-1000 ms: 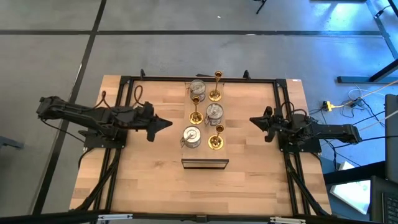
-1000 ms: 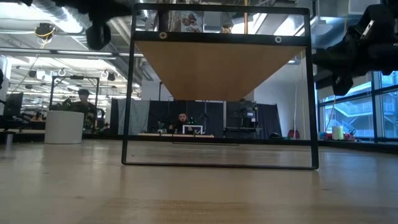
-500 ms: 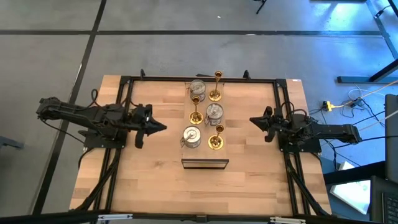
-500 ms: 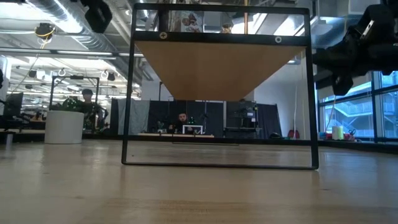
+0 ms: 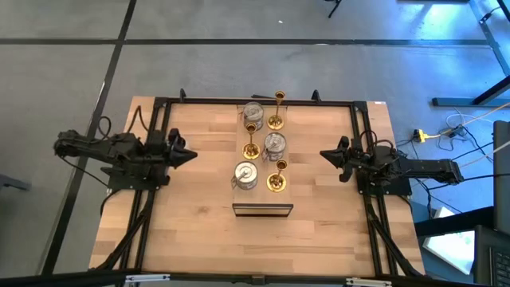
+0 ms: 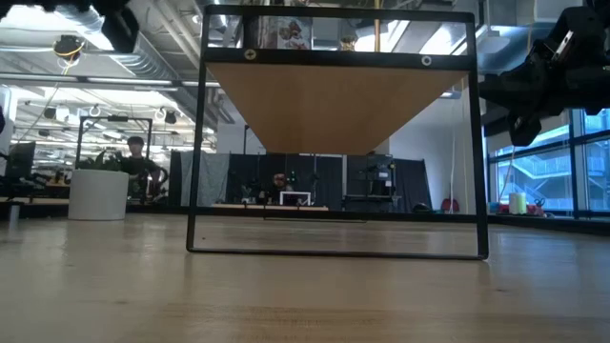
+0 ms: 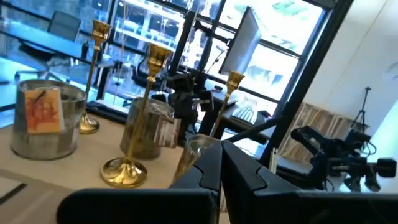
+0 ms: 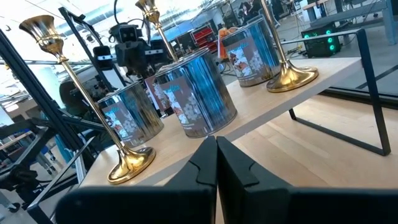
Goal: Pick & Place candle stick holders
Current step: Return to Home Position
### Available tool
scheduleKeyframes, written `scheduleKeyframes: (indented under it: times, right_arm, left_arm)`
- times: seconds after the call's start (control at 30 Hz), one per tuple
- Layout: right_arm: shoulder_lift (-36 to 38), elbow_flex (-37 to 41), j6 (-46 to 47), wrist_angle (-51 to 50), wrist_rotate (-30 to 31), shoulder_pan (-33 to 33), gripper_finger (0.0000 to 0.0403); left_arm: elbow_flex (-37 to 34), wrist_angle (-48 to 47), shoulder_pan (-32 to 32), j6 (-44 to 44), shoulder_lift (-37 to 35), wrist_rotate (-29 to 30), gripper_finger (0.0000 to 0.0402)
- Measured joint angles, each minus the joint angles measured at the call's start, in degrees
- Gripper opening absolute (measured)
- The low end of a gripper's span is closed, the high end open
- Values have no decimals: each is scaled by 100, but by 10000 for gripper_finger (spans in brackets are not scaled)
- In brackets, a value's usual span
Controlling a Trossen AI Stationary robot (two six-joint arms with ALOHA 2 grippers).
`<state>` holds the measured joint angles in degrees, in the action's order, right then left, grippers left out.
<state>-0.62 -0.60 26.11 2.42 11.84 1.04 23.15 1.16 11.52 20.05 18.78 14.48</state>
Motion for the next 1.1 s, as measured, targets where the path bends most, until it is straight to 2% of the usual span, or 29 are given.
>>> scheduleKeyframes:
  times: [0.17,0.43,0.7,0.9,1.0,1.1]
  right_arm:
    - [0,0,0,0,0,0,0]
    - [0,0,0,0,0,0,0]
    - [-7,0,-2,4,0,2,1]
    - [-7,0,-2,4,2,2,1]
    - [-7,0,-1,4,2,2,1]
    - [-7,0,-2,2,2,2,1]
  left_arm:
    - [-494,-100,1,18,-667,143,1]
    - [-1139,-245,1,-200,-1881,-346,1]
    - [-1366,-555,1,-325,-1875,-352,1]
    - [-1906,293,1,-196,-1875,-354,1]
    - [-2233,1032,1,-309,-1877,-454,1]
    - [-2264,887,1,-560,-1879,-670,1]
